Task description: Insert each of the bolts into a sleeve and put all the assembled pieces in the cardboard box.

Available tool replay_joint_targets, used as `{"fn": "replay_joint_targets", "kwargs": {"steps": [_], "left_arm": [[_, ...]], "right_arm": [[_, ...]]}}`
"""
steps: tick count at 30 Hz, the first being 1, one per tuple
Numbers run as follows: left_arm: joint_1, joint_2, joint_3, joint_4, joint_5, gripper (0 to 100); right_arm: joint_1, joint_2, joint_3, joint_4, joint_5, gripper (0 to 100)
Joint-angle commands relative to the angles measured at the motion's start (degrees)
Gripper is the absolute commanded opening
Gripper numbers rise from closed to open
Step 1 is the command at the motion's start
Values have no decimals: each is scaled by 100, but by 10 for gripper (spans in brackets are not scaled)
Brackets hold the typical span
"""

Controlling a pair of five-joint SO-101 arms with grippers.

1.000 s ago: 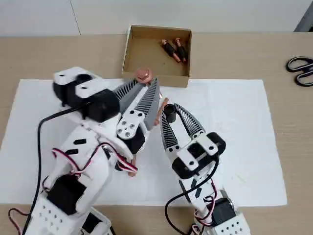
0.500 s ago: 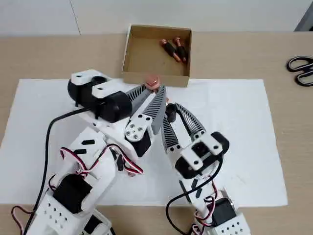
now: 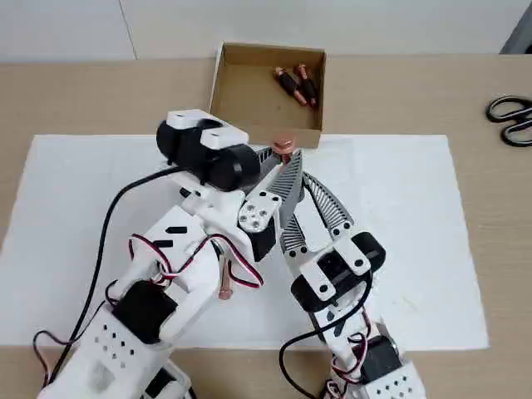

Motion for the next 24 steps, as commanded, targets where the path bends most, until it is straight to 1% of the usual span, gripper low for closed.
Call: {"fn": "replay_joint_targets", "kwargs": {"steps": [1, 6, 12, 14, 18, 20, 22, 24], "left_arm": [[44, 18, -365, -97, 18, 6], [35, -9, -145, 290, 0, 7], [-97, -9, -497, 1635, -545, 13], [-79, -9, -620, 1837, -571, 55], [-105, -9, -848, 1873, -571, 208], [-97, 18, -927, 2084, -571, 266], [-88, 26, -963, 2251, -571, 299], [-123, -9, -971, 2268, -589, 303]], "right_arm": [[-57, -84, 35, -119, 53, 6], [-48, -84, 35, -119, 53, 6], [-31, -84, 35, -119, 53, 6], [-31, -84, 35, -119, 53, 6], [-31, -84, 35, -119, 53, 6], [-31, -84, 35, -110, 53, 6], [-31, -84, 35, -110, 53, 6], [-31, -84, 35, -110, 53, 6]]}}
